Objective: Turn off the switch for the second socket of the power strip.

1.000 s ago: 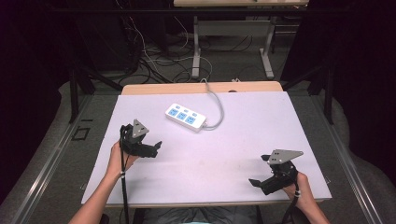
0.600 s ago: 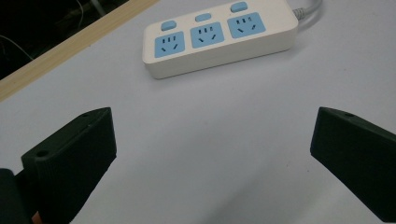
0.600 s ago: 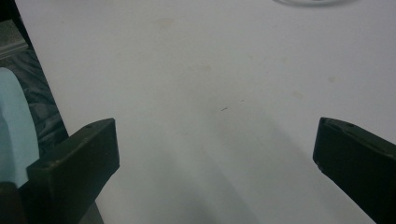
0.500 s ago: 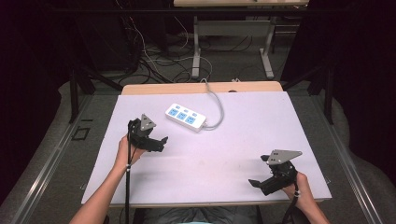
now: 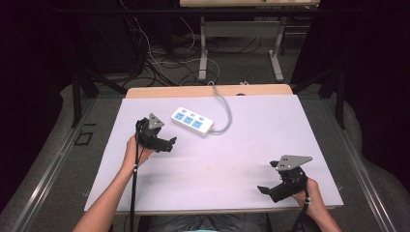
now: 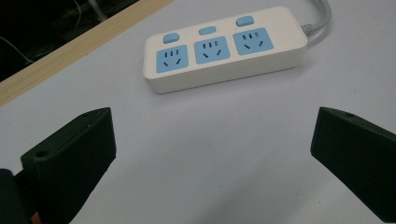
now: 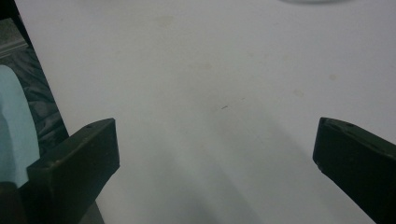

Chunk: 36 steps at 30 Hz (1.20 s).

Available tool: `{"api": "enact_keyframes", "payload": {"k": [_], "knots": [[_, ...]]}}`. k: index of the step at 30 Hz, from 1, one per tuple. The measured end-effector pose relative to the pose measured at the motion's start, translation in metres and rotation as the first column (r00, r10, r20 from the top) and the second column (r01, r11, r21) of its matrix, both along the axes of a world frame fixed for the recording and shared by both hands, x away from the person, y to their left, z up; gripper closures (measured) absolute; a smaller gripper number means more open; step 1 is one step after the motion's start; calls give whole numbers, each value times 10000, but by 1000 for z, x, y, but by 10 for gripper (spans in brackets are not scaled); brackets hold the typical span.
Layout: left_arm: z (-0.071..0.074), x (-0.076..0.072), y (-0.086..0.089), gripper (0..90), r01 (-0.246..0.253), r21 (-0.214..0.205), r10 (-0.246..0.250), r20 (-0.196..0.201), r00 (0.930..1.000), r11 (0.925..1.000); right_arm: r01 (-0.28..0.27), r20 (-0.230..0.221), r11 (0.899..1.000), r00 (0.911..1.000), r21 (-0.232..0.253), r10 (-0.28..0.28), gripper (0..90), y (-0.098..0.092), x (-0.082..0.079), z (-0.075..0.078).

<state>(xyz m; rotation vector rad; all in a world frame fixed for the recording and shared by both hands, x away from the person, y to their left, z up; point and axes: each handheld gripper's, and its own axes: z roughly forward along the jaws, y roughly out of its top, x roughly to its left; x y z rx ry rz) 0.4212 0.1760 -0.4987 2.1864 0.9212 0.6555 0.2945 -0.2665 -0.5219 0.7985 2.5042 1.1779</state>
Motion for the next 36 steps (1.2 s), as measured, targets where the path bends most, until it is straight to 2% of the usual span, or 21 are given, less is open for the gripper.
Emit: {"api": "enact_keyframes", "payload": {"k": [4,8,10,11,12,14,20,22,24,26,27,29,31,36], "knots": [[-2,3,-4,0,6,34,-6,37,10000,10000,-15,24,10000,10000,-35,15,0,0,-1,1],[-4,10,-7,0,122,28,-121,-290,9995,9999,-11,22,10000,10000,-40,11,0,0,-1,0],[-5,12,-9,0,117,113,-114,-251,9996,9999,-37,-169,9997,9999,-223,33,0,-1,-1,2],[-4,13,-9,0,173,156,-166,-386,9991,9997,-2,-97,9999,10000,-114,1,0,0,-1,1],[-5,14,-11,0,88,53,-87,-246,9997,9999,-16,-23,10000,10000,-77,16,0,0,-1,1],[-4,15,-12,0,80,52,-78,-210,9997,10000,-51,-125,9998,9999,-181,48,0,0,-1,1],[-3,24,-16,0,193,212,-183,-445,9988,9996,-38,-113,9998,9999,-193,36,0,0,-1,1],[-4,27,-18,0,89,147,-83,-383,9992,9999,7,-28,9999,10000,-116,-7,0,0,-1,0],[-4,31,-19,0,128,219,-118,-475,9988,9997,-106,21,9998,9999,-153,107,0,0,0,0],[-4,35,-21,0,102,232,-91,-499,9987,9997,5,-38,9999,10000,-137,-5,0,0,-1,0],[-5,37,-22,0,89,234,-80,-373,9993,9997,-31,-22,9999,10000,-106,31,0,1,0,0],[-5,40,-23,0,121,252,-107,-544,9985,9996,26,-145,9999,9999,-155,-29,1,0,-1,0],[-5,43,-25,0,106,320,-88,-579,9983,9994,19,-17,10000,10000,-85,-19,1,1,0,-1],[-4,51,-30,0,162,478,-133,-602,9981,9987,83,-41,9999,10000,-83,-83,1,1,-1,-1]]}}
